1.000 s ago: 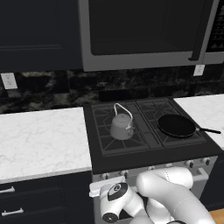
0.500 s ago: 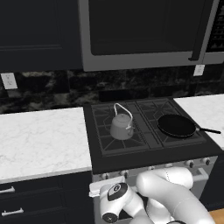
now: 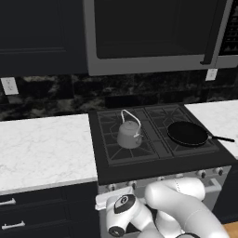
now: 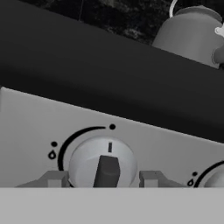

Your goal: Pick the kettle from the counter and place it on a stove burner. Then turn the burner on.

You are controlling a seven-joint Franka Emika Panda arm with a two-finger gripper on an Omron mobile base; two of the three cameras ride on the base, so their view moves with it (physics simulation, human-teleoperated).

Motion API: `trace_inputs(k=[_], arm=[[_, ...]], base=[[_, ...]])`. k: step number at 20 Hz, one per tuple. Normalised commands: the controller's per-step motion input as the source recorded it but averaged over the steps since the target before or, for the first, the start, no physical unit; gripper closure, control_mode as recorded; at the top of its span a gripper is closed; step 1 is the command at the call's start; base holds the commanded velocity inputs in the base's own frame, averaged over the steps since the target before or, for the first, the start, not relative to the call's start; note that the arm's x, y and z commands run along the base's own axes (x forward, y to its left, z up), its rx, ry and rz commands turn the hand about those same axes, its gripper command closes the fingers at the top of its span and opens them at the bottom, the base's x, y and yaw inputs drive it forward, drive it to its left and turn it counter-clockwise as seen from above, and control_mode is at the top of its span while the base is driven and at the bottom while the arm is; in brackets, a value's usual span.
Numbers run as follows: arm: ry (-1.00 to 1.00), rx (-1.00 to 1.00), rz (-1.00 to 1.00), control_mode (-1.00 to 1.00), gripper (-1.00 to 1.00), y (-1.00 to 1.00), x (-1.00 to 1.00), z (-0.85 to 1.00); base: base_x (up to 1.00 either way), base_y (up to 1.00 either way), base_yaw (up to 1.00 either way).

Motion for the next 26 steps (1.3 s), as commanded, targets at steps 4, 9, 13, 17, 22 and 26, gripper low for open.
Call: trace_inputs(k=[4, 9, 13, 17, 22, 26], arm=[[-0.02, -0.26, 0.0, -1.0, 1.0, 0.23, 0.0, 0.22], [-0.04, -0.32, 0.0, -1.0, 1.0, 0.27, 0.0, 0.24], [-0.01, -0.34, 0.01, -1.0, 1.0, 0.28, 0.0, 0.17], [-0.01, -0.3, 0.0, -1.0, 1.0, 0.25, 0.0, 0.13], [-0.05, -0.04, 0.0, -1.0, 1.0, 0.04, -0.01, 0.01], [0.0, 0.0, 0.0, -1.0, 1.0, 0.0, 0.0, 0.0]], base=[[0.0, 0.0, 0.0], [0.0, 0.0, 0.0], [0.0, 0.0, 0.0], [0.0, 0.0, 0.0], [0.0, 0.0, 0.0], [0.0, 0.0, 0.0]])
